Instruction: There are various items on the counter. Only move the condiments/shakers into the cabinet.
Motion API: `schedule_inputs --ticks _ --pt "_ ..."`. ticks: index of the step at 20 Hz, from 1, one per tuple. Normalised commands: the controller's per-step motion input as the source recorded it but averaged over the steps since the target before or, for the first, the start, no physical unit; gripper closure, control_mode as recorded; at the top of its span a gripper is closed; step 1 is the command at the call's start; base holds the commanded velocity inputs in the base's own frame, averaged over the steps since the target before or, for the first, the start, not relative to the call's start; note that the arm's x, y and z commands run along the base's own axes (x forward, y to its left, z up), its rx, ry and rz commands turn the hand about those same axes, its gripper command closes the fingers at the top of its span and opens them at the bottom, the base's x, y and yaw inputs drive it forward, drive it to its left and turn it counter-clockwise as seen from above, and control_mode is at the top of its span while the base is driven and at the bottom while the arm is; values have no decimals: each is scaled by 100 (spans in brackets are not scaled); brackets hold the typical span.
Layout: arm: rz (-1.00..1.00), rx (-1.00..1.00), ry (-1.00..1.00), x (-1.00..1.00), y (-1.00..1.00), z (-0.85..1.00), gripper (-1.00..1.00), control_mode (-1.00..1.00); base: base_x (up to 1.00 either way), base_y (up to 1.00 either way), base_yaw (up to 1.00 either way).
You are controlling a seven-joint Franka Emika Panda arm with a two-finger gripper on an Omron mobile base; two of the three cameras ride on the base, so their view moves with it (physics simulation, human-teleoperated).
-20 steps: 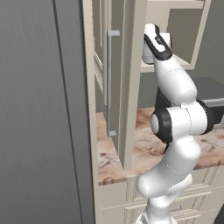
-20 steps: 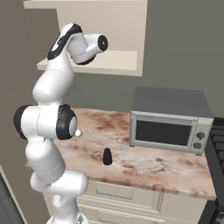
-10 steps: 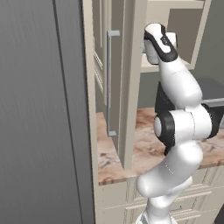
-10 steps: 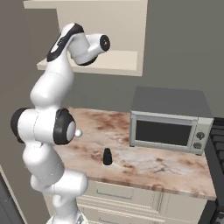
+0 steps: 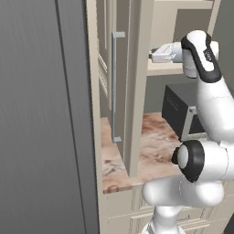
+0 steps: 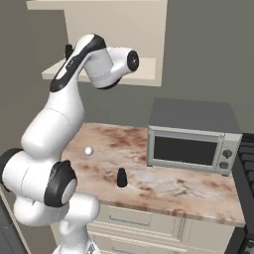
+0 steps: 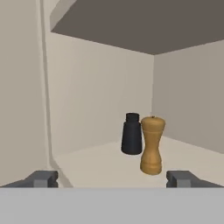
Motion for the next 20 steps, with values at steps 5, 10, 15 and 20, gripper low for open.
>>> schedule_inputs --ticks 5,10,15,20 --pt "5 0 -12 -100 -58 19 -100 -100 0 0 0" --pt "9 0 -2 -100 -72 -1 -100 -100 0 0 0" --pt "13 0 0 -77 -79 -27 -100 -100 0 0 0" --pt "14 0 0 -51 -66 -40 -100 -100 0 0 0"
